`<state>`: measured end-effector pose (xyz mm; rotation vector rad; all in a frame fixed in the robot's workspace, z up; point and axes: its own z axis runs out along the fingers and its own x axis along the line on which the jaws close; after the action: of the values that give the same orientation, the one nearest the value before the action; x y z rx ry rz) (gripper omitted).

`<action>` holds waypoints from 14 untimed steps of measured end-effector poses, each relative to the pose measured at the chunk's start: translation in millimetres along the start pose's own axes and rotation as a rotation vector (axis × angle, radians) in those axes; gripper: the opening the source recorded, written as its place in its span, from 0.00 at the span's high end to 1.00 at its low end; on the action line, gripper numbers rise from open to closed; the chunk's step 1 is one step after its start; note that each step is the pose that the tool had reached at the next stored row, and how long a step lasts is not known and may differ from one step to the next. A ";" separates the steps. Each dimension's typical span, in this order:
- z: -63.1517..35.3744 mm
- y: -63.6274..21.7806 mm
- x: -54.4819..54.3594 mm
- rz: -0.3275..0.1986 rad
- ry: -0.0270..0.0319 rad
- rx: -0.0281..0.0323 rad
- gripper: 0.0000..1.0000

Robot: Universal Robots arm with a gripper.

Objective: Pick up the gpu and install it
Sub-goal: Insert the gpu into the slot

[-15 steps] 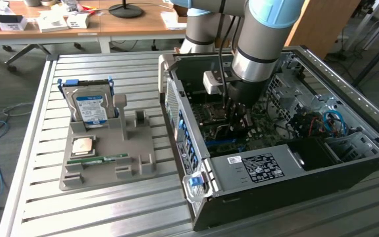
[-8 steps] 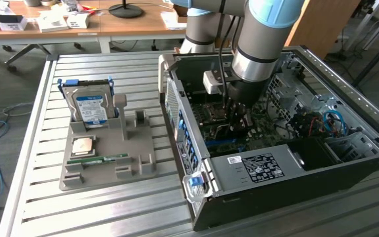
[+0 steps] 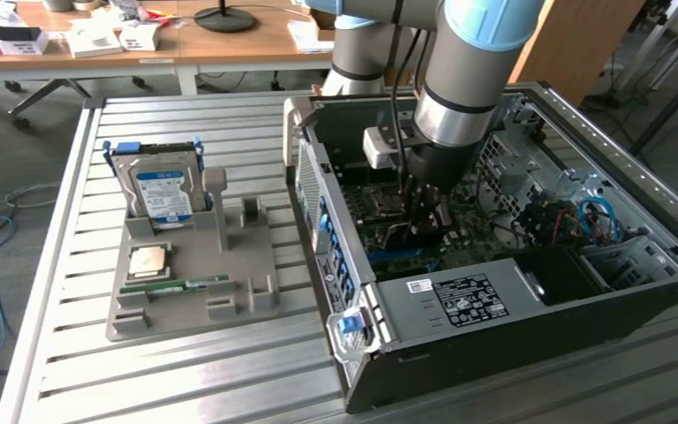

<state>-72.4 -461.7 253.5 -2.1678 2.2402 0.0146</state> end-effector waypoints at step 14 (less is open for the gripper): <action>2.3 0.2 -0.2 0.000 -0.0001 0.0000 0.74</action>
<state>-72.5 -461.4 251.3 -2.1676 2.2403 0.0147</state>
